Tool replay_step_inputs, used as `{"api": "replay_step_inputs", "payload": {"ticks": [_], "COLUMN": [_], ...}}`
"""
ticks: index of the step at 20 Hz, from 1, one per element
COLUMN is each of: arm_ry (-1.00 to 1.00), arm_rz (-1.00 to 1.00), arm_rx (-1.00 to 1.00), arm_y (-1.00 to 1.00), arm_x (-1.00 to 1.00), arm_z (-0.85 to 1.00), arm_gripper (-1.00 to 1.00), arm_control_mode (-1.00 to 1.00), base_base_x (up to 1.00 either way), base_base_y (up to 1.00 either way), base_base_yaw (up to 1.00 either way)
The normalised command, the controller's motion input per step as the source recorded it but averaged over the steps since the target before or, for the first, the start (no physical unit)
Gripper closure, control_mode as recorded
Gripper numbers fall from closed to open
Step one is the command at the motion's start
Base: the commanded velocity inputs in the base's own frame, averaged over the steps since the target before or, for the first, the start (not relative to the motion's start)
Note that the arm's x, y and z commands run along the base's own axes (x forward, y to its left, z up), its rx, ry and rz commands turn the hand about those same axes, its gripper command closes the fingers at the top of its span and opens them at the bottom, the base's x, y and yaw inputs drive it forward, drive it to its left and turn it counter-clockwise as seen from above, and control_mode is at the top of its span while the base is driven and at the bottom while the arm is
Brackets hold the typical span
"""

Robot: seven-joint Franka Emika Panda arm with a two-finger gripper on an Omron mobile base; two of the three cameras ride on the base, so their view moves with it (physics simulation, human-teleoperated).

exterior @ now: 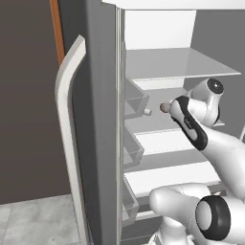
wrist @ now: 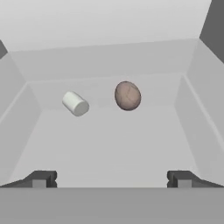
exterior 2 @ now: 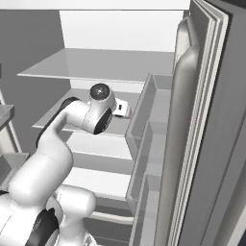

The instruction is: Pick the egg and butter from the fridge and place them by the bowl for mixing.

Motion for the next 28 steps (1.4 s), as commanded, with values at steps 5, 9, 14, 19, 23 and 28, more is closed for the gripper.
{"api": "replay_step_inputs", "payload": {"ticks": [5, 9, 14, 19, 23, 28], "arm_ry": [0.04, 0.01, 0.0, 0.05, 0.09, 0.05], "arm_rz": [0.0, 0.0, 0.0, 0.0, 0.0, 0.0], "arm_rx": [0.0, 0.0, 0.0, 0.02, 0.03, 0.0], "arm_y": [0.0, -0.03, -0.12, -0.09, -0.06, 0.0], "arm_x": [0.4, 0.45, 0.32, 0.32, 0.32, 0.28], "arm_z": [-0.08, -0.23, -0.26, -0.01, 0.0, -0.15], "arm_gripper": [-1.0, -1.0, -1.0, -1.0, -1.0, -1.0], "arm_control_mode": [-1.0, -1.0, -1.0, -1.0, -1.0, -1.0], "base_base_x": [0.0, 0.0, 0.0, 0.0, 0.0, 0.0], "base_base_y": [0.0, 0.0, 0.0, 0.0, 0.0, 0.0], "base_base_yaw": [0.0, 0.0, 0.0, 0.0, 0.0, 0.0]}}
